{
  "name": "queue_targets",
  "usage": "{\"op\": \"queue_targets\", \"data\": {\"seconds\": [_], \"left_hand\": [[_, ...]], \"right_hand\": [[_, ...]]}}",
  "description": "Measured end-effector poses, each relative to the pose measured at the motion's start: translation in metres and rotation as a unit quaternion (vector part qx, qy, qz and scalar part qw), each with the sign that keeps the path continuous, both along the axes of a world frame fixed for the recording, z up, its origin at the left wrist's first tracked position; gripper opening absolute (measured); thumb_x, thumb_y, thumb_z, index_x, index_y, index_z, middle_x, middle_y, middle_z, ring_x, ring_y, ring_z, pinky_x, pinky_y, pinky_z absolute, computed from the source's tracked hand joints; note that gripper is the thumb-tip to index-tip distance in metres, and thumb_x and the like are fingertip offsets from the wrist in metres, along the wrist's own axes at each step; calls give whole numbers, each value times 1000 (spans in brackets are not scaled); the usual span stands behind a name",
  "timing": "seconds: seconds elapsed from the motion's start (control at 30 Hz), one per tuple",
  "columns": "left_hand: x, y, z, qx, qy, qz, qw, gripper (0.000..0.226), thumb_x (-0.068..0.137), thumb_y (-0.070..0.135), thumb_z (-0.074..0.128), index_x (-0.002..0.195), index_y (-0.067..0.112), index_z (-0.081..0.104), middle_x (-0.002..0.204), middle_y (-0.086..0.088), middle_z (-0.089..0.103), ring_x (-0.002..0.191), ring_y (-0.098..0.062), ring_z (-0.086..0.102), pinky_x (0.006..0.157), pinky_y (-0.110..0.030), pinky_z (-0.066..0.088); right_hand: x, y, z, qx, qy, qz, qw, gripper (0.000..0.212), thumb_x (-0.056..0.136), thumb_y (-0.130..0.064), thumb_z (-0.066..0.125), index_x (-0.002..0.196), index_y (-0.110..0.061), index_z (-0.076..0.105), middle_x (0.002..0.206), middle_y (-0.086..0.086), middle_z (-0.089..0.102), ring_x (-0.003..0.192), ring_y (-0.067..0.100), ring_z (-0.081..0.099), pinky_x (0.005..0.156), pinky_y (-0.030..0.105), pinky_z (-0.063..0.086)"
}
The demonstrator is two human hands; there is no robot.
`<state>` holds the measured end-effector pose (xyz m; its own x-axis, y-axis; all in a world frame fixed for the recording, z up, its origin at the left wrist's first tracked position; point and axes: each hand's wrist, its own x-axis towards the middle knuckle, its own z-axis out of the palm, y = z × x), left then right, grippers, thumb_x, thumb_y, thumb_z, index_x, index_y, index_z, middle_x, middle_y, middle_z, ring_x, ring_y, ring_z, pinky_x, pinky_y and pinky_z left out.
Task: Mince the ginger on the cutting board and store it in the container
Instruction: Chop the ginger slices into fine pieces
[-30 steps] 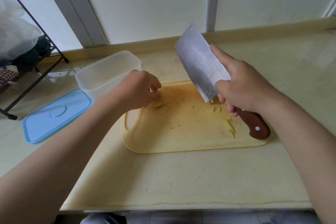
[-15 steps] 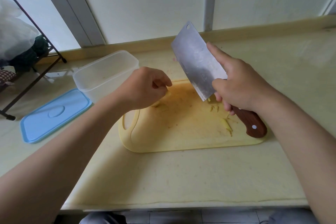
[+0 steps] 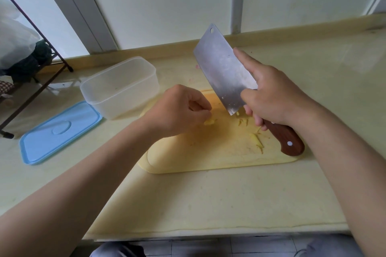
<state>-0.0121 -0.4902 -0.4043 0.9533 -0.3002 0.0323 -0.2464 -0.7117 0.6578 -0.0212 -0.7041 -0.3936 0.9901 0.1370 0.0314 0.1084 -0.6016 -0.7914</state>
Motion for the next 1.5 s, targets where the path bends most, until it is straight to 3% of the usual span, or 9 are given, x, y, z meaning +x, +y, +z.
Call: {"op": "queue_targets", "data": {"seconds": [0.17, 0.27, 0.53, 0.7, 0.87, 1.03, 1.2, 1.37, 1.5], "left_hand": [[-4, 8, 1, 122, -71, -45, 989, 21, 89, 13, 69, 105, 23, 78, 86, 15, 70, 84, -5, 66, 73, -10, 47], [-6, 10, -1, 153, -78, -101, 980, 20, 87, 18, 72, 104, 26, 78, 95, 11, 67, 86, -11, 62, 77, -21, 49], [-8, 3, -10, 143, -110, -121, 976, 8, 84, 28, 76, 90, 25, 80, 89, 8, 61, 80, -10, 56, 74, -20, 38], [-11, -4, -18, 149, -167, -125, 967, 16, 89, 24, 61, 86, 16, 76, 86, 3, 62, 75, -15, 56, 70, -27, 45], [-14, -10, -7, 70, -47, -42, 996, 13, 92, 21, 64, 86, 16, 74, 86, 10, 63, 74, -3, 55, 62, -8, 38], [-15, -9, -8, 178, -71, 11, 981, 17, 90, 25, 60, 80, 17, 72, 82, 6, 65, 82, -20, 61, 79, -33, 48], [-12, -3, -1, 225, -56, 17, 972, 25, 85, 29, 60, 77, 8, 70, 77, -6, 68, 75, -26, 62, 73, -37, 54], [-8, 13, 14, 145, -9, -22, 989, 7, 85, 25, 72, 85, 28, 78, 83, 16, 69, 73, 1, 63, 65, -15, 49], [-8, 14, 3, 152, -24, -72, 986, 14, 86, 23, 77, 98, 31, 79, 96, 13, 63, 84, -1, 59, 72, -11, 44]], "right_hand": [[1, 1, -2, -4, -2, 2, 1000, 94, 89, -2, 40, 158, -61, 13, 83, -10, 48, 39, 18, 59, 43, 30, 51], [1, 1, -3, -7, 0, 3, 1000, 94, 89, -2, 40, 158, -60, 14, 83, -12, 46, 39, 18, 58, 43, 30, 51], [0, 2, -2, -13, -1, 3, 1000, 94, 89, -2, 39, 158, -60, 14, 90, -6, 46, 38, 17, 59, 43, 31, 52], [0, 2, -3, -13, 2, 0, 1000, 93, 89, -2, 39, 158, -60, 15, 83, -8, 52, 39, 18, 58, 43, 31, 52], [0, 1, -2, -10, 1, -3, 1000, 93, 89, -2, 39, 158, -60, 15, 82, -12, 47, 38, 16, 58, 42, 30, 51], [-1, 2, -2, -9, 1, 1, 1000, 93, 90, -1, 39, 159, -58, 15, 85, -10, 43, 38, 15, 57, 42, 30, 51], [-2, 3, -1, -9, -1, 2, 1000, 93, 90, -1, 39, 158, -59, 14, 89, -7, 42, 37, 15, 57, 42, 29, 51], [-2, 2, -1, -15, 3, 4, 1000, 93, 90, -1, 39, 159, -59, 13, 83, -12, 46, 38, 14, 57, 43, 30, 52], [-3, 2, -1, -15, 13, 3, 1000, 92, 90, -2, 39, 158, -59, 14, 82, -7, 55, 38, 14, 57, 42, 28, 51]]}}
